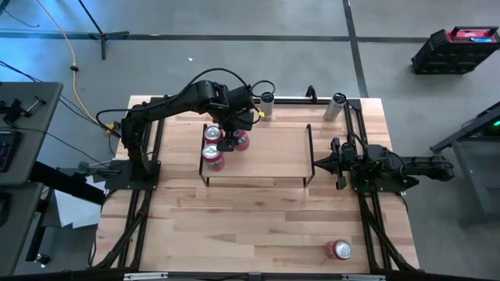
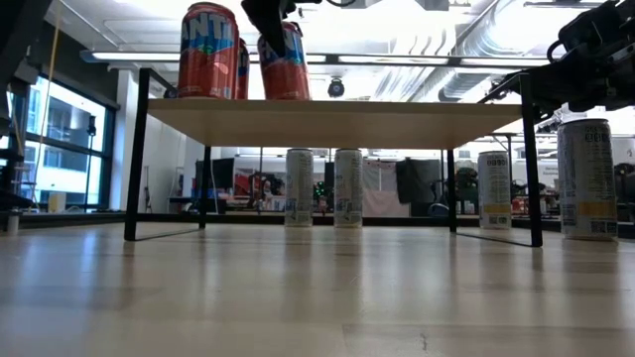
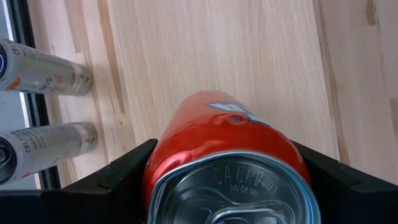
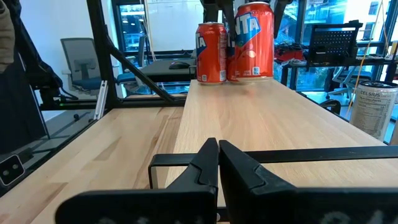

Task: Place canned beverage on shelf
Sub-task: Put the red soda can on the shelf

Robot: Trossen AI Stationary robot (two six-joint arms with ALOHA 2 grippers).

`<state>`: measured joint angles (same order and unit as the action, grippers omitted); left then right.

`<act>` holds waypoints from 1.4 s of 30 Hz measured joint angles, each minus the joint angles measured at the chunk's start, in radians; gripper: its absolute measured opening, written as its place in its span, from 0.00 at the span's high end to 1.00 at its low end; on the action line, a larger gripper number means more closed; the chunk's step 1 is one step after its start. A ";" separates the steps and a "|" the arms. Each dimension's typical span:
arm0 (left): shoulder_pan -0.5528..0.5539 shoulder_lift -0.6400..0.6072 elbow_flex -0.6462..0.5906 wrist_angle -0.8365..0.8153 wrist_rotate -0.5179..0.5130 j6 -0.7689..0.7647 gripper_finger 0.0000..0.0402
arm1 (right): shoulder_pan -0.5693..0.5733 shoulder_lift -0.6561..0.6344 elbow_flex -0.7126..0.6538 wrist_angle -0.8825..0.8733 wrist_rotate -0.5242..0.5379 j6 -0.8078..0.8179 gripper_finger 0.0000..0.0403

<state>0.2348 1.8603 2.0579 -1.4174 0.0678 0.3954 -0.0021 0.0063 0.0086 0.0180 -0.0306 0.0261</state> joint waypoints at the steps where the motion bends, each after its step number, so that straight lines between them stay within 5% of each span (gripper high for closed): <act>1: 0.000 0.000 0.000 0.000 0.000 0.000 0.29 | 0.000 0.000 0.000 0.000 0.000 0.000 1.00; 42: 0.004 0.000 0.001 -0.016 0.000 -0.053 0.29 | 0.000 0.000 0.000 0.000 0.000 0.000 1.00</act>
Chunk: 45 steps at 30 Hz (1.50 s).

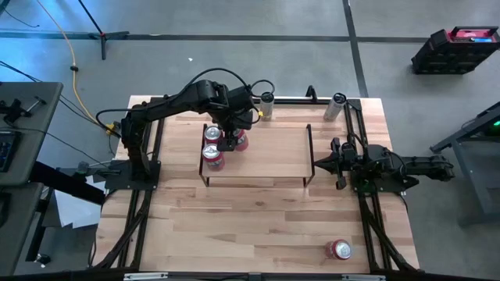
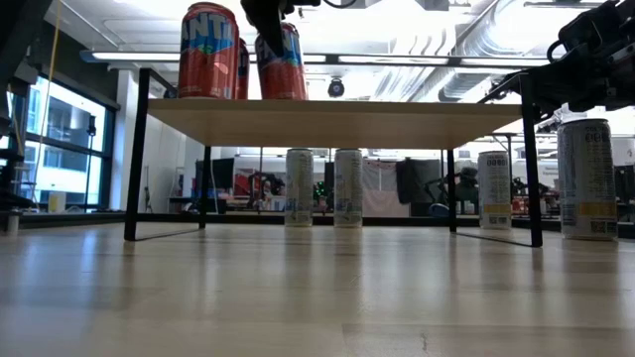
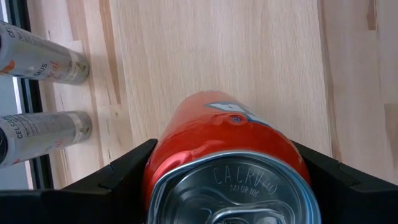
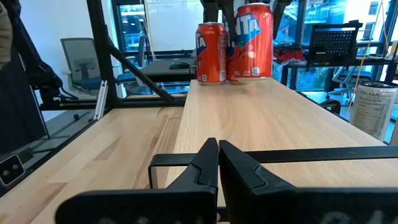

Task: Place canned beverage on shelf
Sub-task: Put the red soda can on the shelf

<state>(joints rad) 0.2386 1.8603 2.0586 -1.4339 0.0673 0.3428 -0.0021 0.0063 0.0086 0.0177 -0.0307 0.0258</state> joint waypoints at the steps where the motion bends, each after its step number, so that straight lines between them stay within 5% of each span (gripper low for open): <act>1: 0.000 0.000 0.000 0.001 0.000 0.000 0.29 | 0.000 0.000 0.000 0.000 0.000 0.000 1.00; 45: -0.023 0.000 0.000 0.018 0.001 -0.076 0.29 | 0.000 0.000 0.000 0.000 0.000 0.000 1.00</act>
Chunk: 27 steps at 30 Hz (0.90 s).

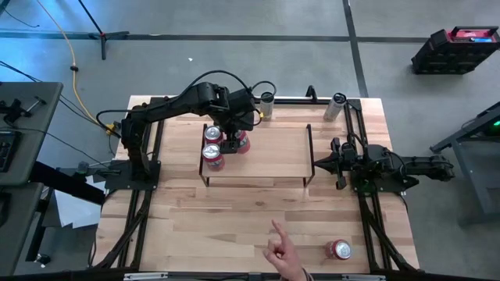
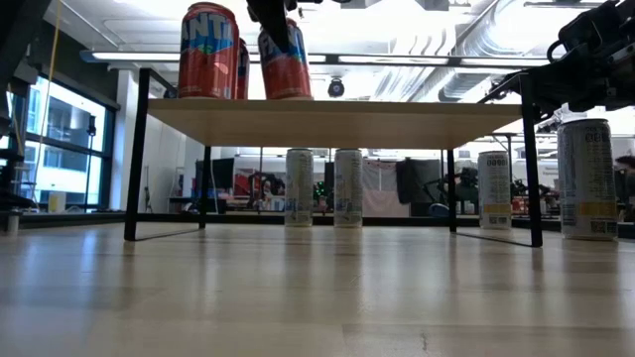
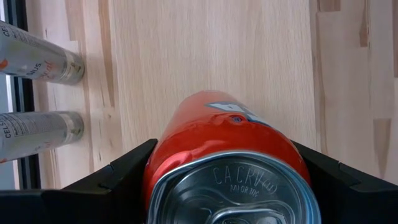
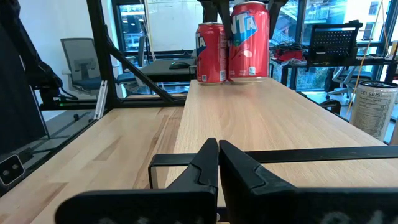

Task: Place canned beverage on shelf
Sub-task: Put the red soda can on the shelf

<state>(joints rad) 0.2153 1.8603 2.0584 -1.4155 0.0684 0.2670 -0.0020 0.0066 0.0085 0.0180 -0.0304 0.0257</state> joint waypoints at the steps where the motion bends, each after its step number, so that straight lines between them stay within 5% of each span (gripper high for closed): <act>1: 0.000 0.000 0.000 0.000 0.002 0.000 0.29 | 0.000 0.000 0.000 0.000 0.000 0.000 1.00; 27: 0.000 0.000 0.000 0.000 0.011 -0.004 0.29 | 0.000 0.000 0.000 0.000 0.000 0.000 1.00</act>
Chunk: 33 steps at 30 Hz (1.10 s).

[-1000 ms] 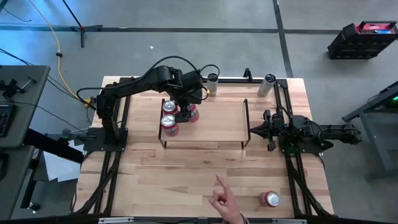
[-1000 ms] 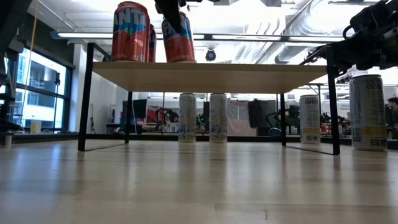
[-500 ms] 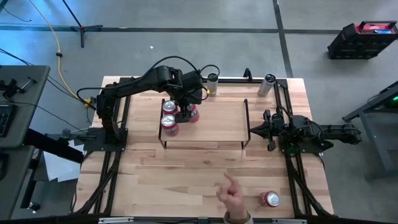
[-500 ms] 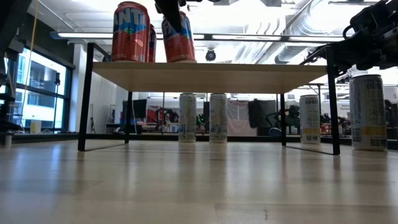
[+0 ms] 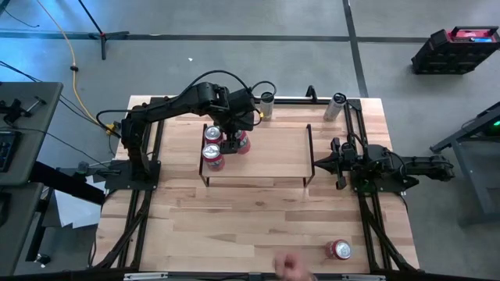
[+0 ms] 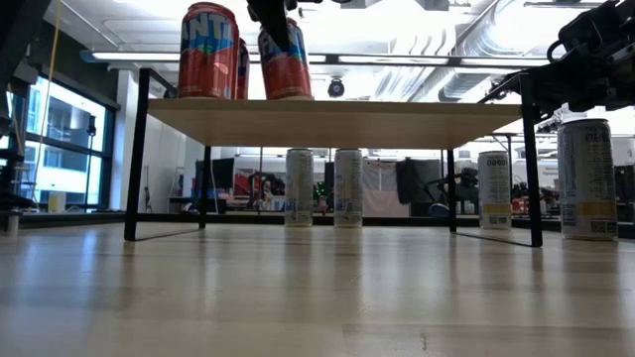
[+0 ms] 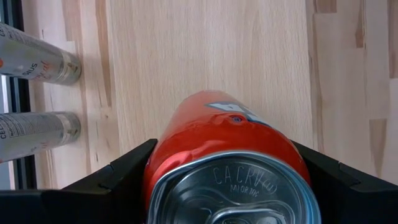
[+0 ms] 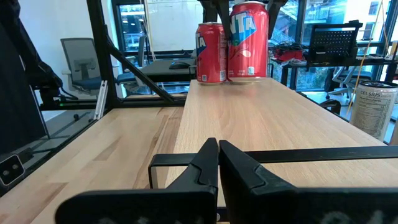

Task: Place canned beverage on shelf
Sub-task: Put the red soda can on the shelf

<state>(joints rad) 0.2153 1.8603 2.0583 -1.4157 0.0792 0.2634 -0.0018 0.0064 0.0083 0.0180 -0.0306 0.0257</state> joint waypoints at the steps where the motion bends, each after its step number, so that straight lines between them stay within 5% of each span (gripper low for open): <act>1: 0.000 0.000 0.000 0.000 0.000 0.000 0.29 | 0.000 0.000 0.000 0.000 0.000 0.000 1.00; 23: 0.009 0.000 -0.015 0.001 -0.002 0.051 0.29 | 0.000 0.000 0.000 0.000 0.000 0.000 1.00; 33: -0.018 0.002 -0.023 0.018 -0.117 0.104 0.29 | 0.000 0.000 0.000 0.000 0.000 0.000 1.00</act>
<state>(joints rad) 0.1975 1.8618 2.0357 -1.3981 -0.0375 0.3679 -0.0017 0.0067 0.0083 0.0177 -0.0306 0.0258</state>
